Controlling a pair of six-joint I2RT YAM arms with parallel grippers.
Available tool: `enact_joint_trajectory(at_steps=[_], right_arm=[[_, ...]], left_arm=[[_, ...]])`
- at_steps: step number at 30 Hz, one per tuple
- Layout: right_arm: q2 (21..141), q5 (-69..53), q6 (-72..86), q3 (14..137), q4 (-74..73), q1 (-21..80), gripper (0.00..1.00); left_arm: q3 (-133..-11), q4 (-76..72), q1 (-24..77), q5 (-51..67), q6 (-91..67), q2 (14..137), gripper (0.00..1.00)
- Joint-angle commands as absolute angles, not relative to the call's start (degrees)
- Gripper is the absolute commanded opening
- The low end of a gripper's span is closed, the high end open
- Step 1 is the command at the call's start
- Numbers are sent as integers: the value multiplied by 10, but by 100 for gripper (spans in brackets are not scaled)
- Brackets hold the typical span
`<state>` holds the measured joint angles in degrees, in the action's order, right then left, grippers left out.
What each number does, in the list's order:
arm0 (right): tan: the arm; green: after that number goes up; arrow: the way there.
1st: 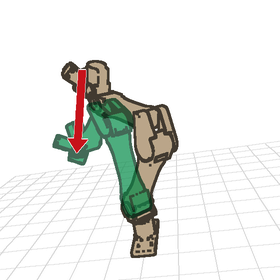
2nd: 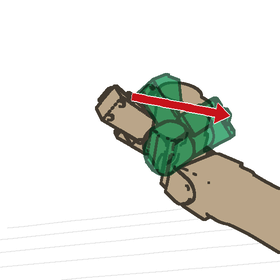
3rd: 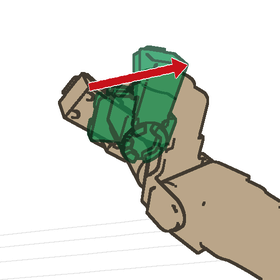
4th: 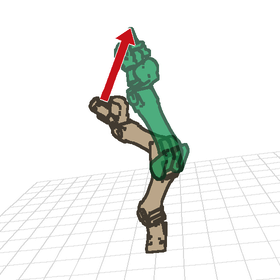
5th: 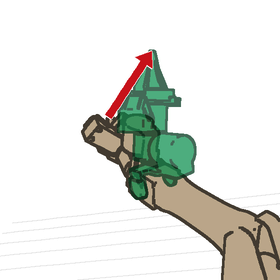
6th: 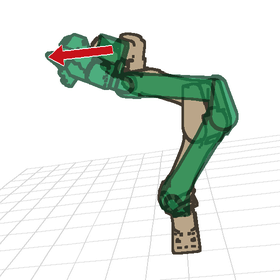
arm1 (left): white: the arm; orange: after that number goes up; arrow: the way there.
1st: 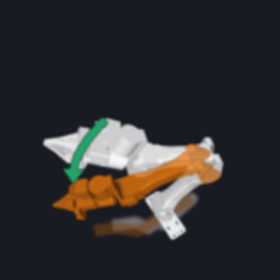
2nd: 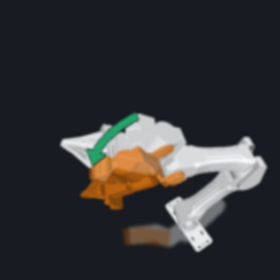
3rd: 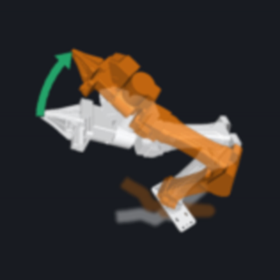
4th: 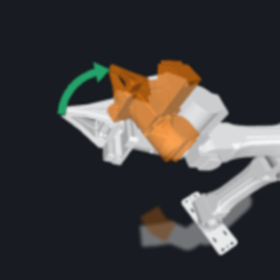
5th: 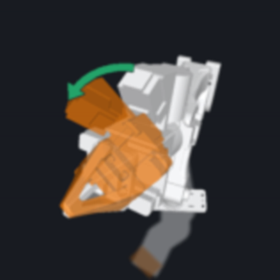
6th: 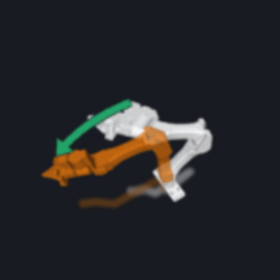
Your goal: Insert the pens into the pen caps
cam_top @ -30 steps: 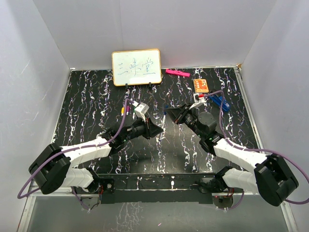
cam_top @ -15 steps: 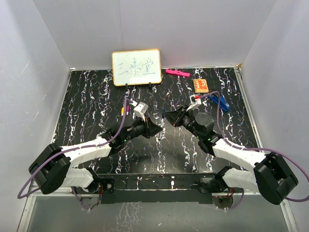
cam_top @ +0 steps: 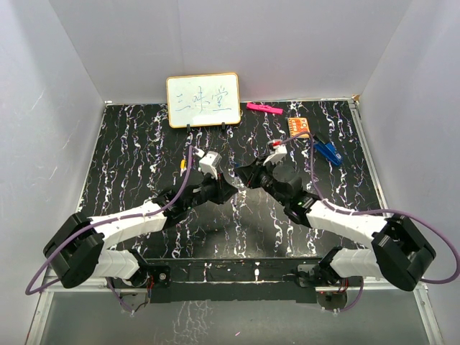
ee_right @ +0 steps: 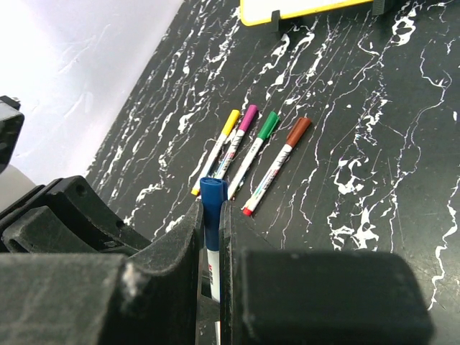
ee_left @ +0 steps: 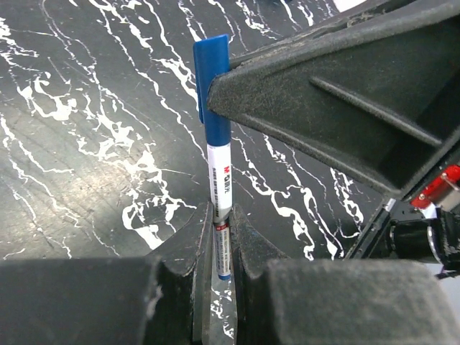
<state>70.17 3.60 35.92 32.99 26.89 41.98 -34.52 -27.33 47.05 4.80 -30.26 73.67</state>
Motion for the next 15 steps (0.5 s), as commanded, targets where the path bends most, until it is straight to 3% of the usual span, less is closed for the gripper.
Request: enact_joint_trajectory(at_steps=[1, 15], right_arm=[[724, 59, 338, 354, 181, 472, 0], [791, 97, 349, 387, 91, 515, 0]], left_arm=[[-401, -345, 471, -15, -272, 714, 0], [-428, -329, 457, -61, -230, 692, 0]])
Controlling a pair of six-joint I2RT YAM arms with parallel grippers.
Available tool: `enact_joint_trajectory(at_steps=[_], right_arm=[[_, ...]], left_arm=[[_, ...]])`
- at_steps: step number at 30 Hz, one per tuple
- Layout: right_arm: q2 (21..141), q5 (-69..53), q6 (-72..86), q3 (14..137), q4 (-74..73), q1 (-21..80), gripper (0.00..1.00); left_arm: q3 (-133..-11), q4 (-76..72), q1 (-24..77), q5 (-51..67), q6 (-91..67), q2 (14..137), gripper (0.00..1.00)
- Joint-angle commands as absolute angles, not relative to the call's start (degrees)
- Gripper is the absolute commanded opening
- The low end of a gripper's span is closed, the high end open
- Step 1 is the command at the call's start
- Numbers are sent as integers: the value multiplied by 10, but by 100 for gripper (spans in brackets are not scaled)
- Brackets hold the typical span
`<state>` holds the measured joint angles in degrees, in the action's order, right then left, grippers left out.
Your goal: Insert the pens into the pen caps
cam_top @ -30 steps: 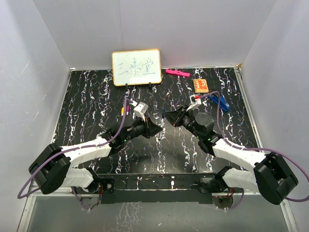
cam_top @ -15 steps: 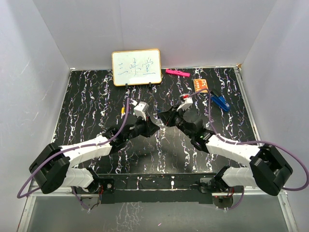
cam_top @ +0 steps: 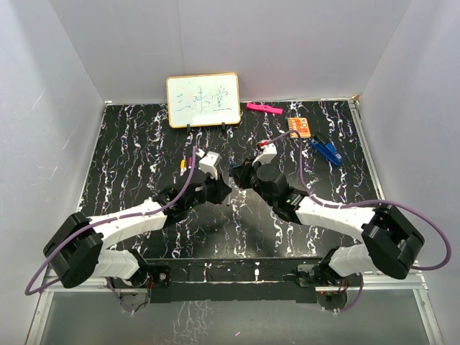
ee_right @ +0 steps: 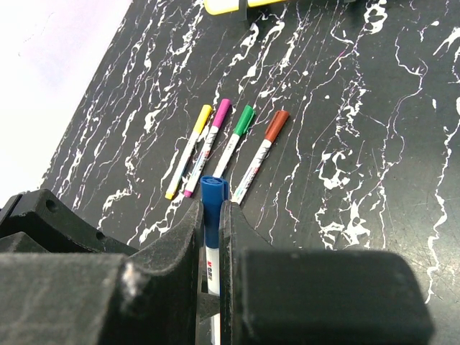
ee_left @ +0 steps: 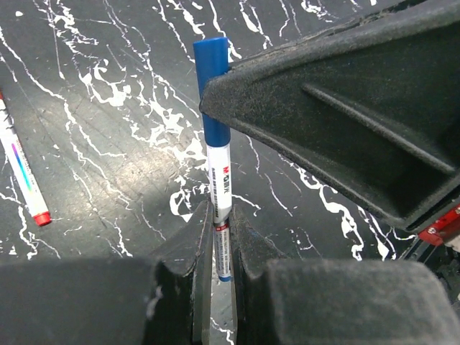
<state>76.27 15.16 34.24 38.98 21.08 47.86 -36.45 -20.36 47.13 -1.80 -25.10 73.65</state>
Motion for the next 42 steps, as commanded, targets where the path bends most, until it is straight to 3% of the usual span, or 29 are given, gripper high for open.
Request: enact_joint_trajectory(at_steps=[1, 21, 28, 29, 35, 42], right_arm=[[795, 98, 352, 388, 88, 520, 0], [848, 116, 358, 403, 70, 559, 0], [840, 197, 349, 462, 20, 559, 1], [837, 216, 345, 479, 7, 558, 8], [766, 319, 320, 548, -48, 532, 23], [674, 369, 314, 581, -121, 491, 65]], left_arm=[[-428, -328, 456, -64, -229, 692, 0], [-426, -326, 425, -60, -226, 682, 0], [-411, -270, 424, -34, -236, 695, 0], [-406, -260, 424, -30, -240, 696, 0], [-381, -201, 424, -24, -260, 711, 0], [-426, -146, 423, -34, -251, 772, 0]])
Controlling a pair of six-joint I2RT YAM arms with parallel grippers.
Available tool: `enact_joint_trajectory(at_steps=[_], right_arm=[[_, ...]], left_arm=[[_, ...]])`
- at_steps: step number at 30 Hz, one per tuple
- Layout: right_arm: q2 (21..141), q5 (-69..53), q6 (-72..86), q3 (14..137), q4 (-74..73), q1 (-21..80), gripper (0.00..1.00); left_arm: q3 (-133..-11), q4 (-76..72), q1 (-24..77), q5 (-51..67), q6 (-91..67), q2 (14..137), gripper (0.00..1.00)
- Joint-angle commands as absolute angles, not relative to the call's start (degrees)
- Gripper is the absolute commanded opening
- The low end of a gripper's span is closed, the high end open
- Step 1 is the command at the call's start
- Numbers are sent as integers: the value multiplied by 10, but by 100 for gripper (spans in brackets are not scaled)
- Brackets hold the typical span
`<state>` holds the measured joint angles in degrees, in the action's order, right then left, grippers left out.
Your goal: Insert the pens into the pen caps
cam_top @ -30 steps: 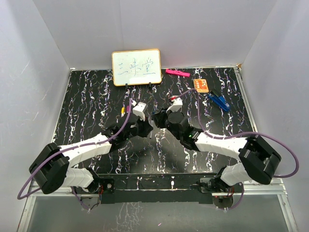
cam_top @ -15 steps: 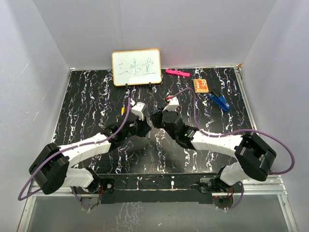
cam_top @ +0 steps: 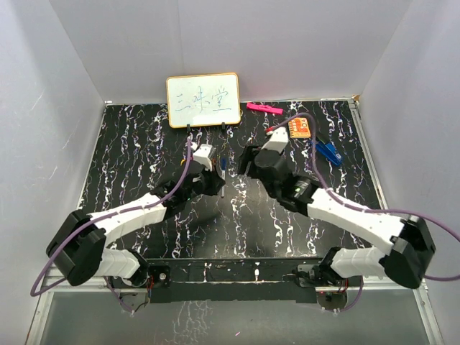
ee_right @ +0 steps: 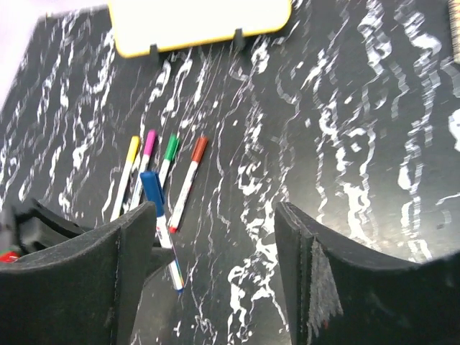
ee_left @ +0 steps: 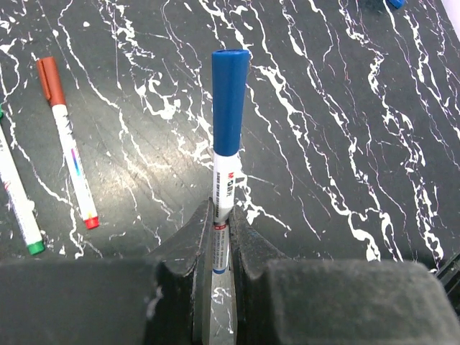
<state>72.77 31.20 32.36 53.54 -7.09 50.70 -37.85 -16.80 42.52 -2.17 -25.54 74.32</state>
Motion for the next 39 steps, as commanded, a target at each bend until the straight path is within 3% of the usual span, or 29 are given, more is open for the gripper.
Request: enact_joint_trajectory(at_steps=[1, 7, 10, 17, 32, 39], right_arm=[[668, 376, 318, 582, -136, 487, 67], [708, 335, 355, 636, -298, 406, 71], [726, 263, 349, 619, -308, 359, 86], [748, 181, 344, 565, -270, 313, 90], [758, 130, 330, 505, -225, 287, 91], [764, 125, 326, 483, -202, 285, 94]], left_arm=[[-441, -136, 421, -35, -249, 788, 0], [-535, -55, 410, -35, -243, 903, 0], [-569, -23, 406, -42, -247, 937, 0], [-627, 29, 397, -67, -246, 991, 0], [-719, 101, 369, -97, -231, 1105, 0], [-718, 100, 368, -87, -238, 1123, 19]])
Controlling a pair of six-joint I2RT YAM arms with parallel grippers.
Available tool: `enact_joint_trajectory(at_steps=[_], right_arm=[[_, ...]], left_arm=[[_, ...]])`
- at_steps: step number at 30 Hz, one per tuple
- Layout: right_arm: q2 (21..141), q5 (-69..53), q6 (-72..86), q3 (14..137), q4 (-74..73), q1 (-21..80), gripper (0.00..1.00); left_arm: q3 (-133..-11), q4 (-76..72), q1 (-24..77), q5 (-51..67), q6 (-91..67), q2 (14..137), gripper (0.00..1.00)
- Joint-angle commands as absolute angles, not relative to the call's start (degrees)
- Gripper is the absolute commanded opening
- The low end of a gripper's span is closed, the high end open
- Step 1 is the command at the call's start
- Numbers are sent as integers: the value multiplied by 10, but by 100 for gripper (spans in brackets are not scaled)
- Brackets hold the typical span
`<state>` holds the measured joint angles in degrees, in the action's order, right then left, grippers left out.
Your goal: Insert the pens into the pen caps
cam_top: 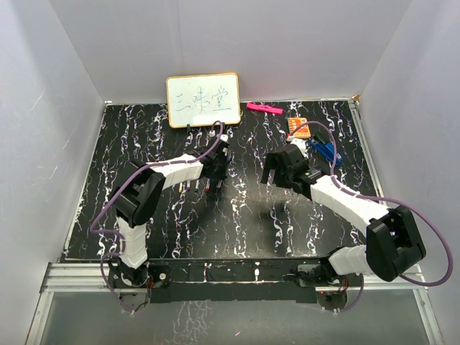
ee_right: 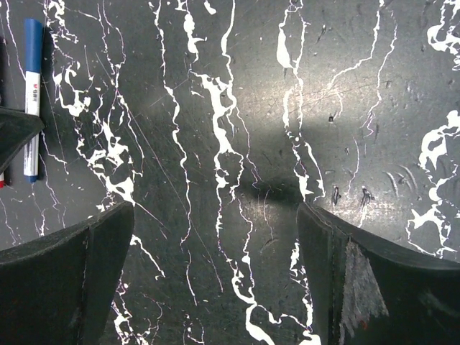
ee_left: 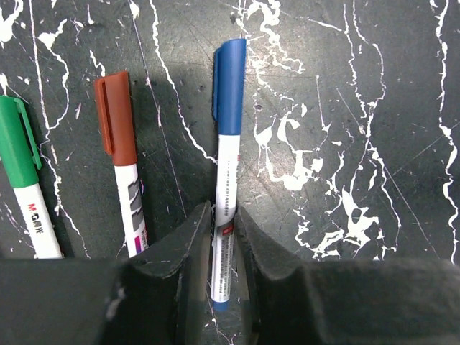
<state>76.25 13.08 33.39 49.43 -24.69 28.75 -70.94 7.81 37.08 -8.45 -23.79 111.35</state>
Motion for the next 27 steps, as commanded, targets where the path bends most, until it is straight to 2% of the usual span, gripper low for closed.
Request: enact_joint_trajectory(at_steps=[1, 5, 15, 17, 19, 20, 21, 27], right_arm=[[764, 125, 326, 479, -201, 285, 94], [763, 126, 324, 470, -193, 284, 95], [746, 156, 321, 450, -185, 280, 97], [740, 160, 322, 443, -186, 277, 98], [731, 167, 322, 433, -186, 272, 98], [725, 173, 323, 428, -186, 269, 98], [717, 180, 324, 423, -186, 266, 98], [643, 236, 334, 387, -195, 244, 98]], left_arm=[[-717, 99, 368, -86, -240, 1123, 22], [-721, 101, 369, -84, -242, 1116, 35], [-717, 89, 368, -57, -231, 1001, 39], [-697, 81, 368, -59, -231, 954, 49], [-670, 80, 368, -79, -230, 914, 67], [-656, 84, 368, -95, -229, 893, 85], [-641, 90, 368, -115, -229, 875, 97], [-555, 143, 341, -181, -234, 751, 99]])
